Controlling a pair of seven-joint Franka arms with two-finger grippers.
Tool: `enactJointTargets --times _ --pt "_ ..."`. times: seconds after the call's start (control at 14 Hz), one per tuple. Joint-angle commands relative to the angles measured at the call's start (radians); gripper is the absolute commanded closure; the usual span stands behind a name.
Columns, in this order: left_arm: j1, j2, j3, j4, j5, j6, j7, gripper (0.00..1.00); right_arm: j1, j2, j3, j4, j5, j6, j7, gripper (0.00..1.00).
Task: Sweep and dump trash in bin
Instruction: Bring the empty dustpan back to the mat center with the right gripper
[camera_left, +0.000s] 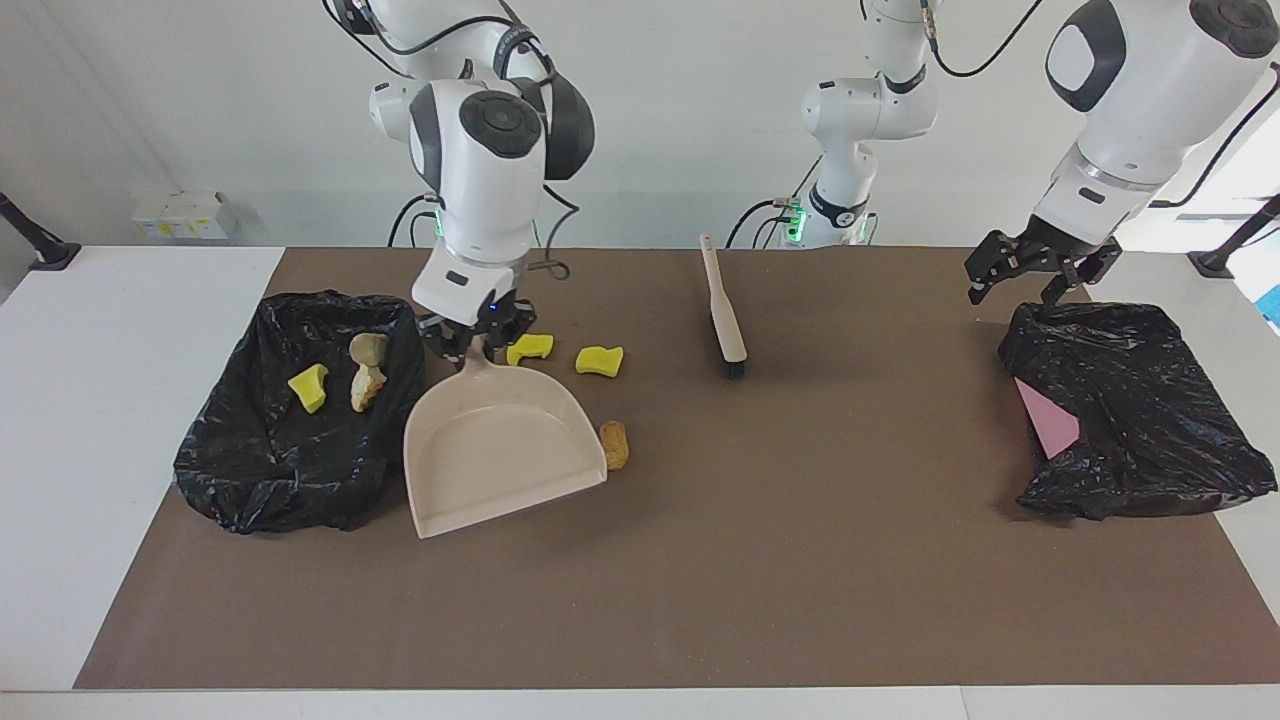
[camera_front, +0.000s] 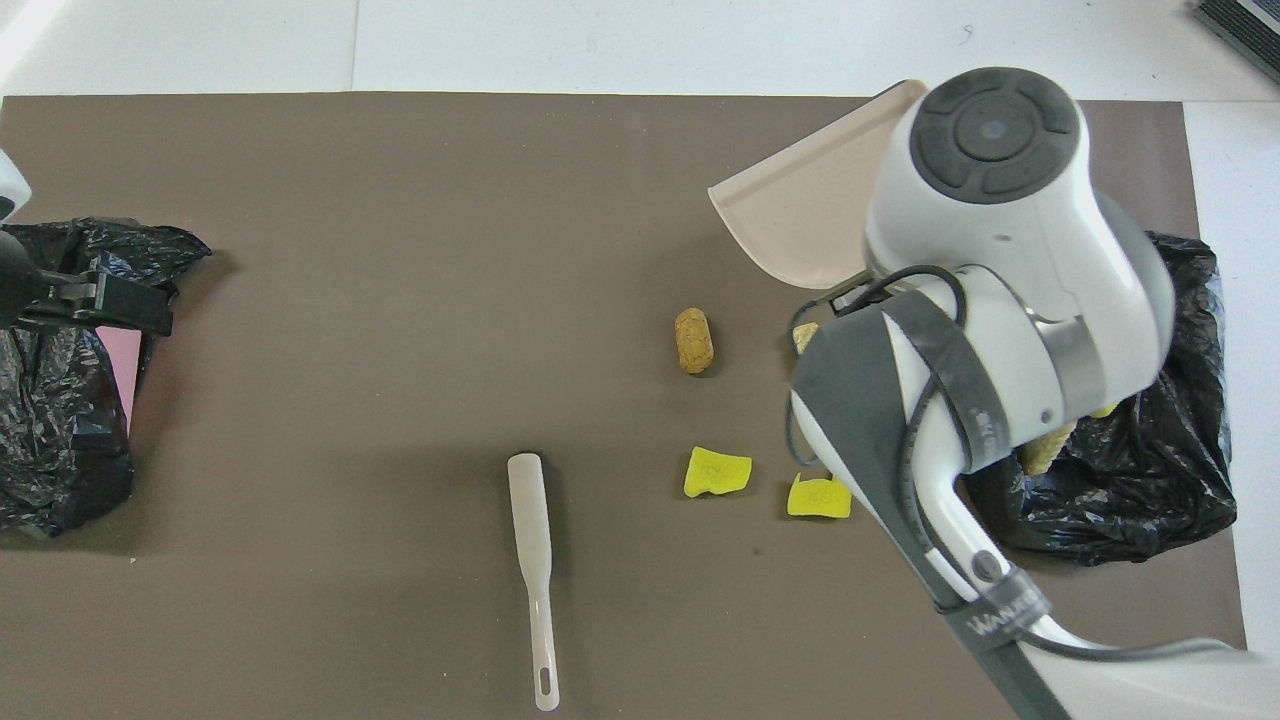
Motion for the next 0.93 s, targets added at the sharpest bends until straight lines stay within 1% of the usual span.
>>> enactJointTargets --times 0.0,0.21,0.36,0.43,0.64,0.71,0.79,0.86 --pt "0.000 -0.015 0.001 -0.012 0.016 -0.008 0.007 0.00 0.063 0.118 -0.005 0.143 0.071 0.022 0.180 1.00" --pt "-0.003 -0.015 0.001 -0.012 0.016 -0.009 0.006 0.00 0.132 0.207 -0.004 0.243 0.076 0.025 0.307 1.00" --pt "-0.007 -0.017 0.001 -0.015 0.016 -0.014 0.007 0.00 0.174 0.231 -0.004 0.254 0.077 0.078 0.413 1.00" --pt "-0.006 -0.017 0.001 -0.015 0.016 -0.014 0.010 0.00 0.194 0.257 0.001 0.255 0.091 0.101 0.447 1.00" --pt "-0.009 -0.018 0.001 -0.015 0.016 -0.014 0.010 0.00 0.247 0.351 0.004 0.313 0.103 0.158 0.513 1.00" --pt "-0.009 -0.018 0.001 -0.015 0.016 -0.014 0.010 0.00 0.260 0.372 0.005 0.315 0.105 0.176 0.540 1.00" --pt "-0.009 -0.020 0.001 -0.018 0.016 -0.015 0.010 0.00 0.272 0.377 0.007 0.315 0.105 0.190 0.545 1.00" --pt "-0.010 -0.020 0.001 -0.018 0.016 -0.015 0.012 0.00 0.280 0.394 0.028 0.315 0.105 0.210 0.550 1.00"
